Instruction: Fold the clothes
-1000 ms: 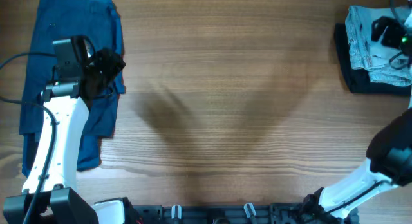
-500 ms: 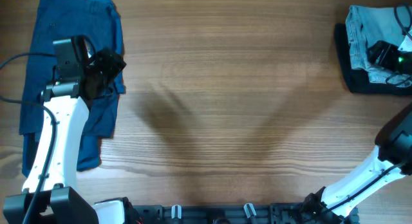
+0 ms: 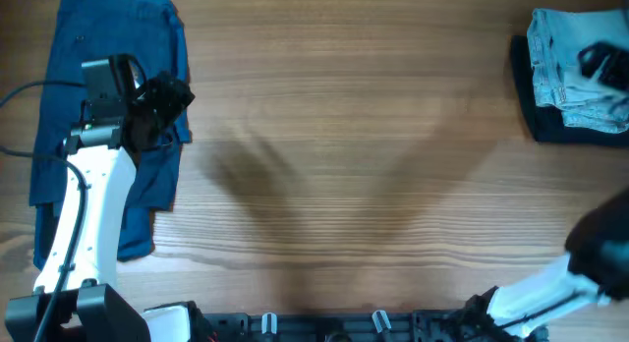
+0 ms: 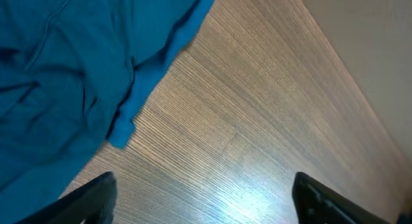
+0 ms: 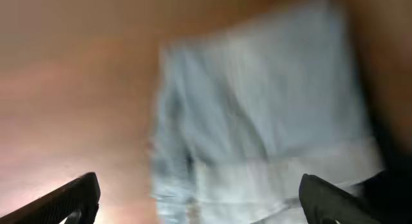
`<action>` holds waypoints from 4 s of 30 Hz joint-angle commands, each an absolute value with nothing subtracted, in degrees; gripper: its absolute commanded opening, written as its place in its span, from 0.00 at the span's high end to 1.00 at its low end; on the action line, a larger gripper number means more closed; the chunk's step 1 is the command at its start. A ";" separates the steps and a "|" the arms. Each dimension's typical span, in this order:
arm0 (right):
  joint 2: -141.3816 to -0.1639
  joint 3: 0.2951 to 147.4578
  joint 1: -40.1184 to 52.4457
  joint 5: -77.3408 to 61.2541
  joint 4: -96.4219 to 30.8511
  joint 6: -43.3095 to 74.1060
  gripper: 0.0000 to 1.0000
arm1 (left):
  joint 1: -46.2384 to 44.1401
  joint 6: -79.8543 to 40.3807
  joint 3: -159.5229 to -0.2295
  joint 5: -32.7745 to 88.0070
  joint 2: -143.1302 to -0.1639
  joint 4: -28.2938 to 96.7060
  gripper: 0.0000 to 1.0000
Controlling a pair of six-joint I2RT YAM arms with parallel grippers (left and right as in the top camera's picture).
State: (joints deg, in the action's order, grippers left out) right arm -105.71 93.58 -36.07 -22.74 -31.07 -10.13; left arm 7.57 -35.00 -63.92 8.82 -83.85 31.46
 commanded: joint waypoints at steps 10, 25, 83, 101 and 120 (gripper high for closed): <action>-72.53 94.85 -20.99 -32.03 -41.56 -12.03 0.00 | 7.51 -21.23 -63.90 8.97 -65.82 32.16 0.00; -45.80 94.83 -19.40 -32.51 -51.99 -20.71 0.00 | 7.51 -17.12 -63.88 7.44 -31.27 38.52 0.00; -29.56 68.90 -14.72 -30.55 -42.39 -26.85 0.00 | 7.51 -17.10 -63.88 7.88 -27.88 68.23 0.00; -15.35 14.48 0.54 -20.01 7.75 -8.82 0.00 | 7.51 -17.10 -63.88 7.88 -27.88 68.23 0.00; -1.08 0.30 0.51 -12.86 1.02 -4.56 0.00 | 7.51 -17.10 -63.88 7.88 -27.88 68.23 0.00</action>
State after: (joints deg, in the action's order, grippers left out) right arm -3.42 0.36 0.25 -14.52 1.06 -4.95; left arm 7.57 -18.06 -63.72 8.01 -28.12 68.23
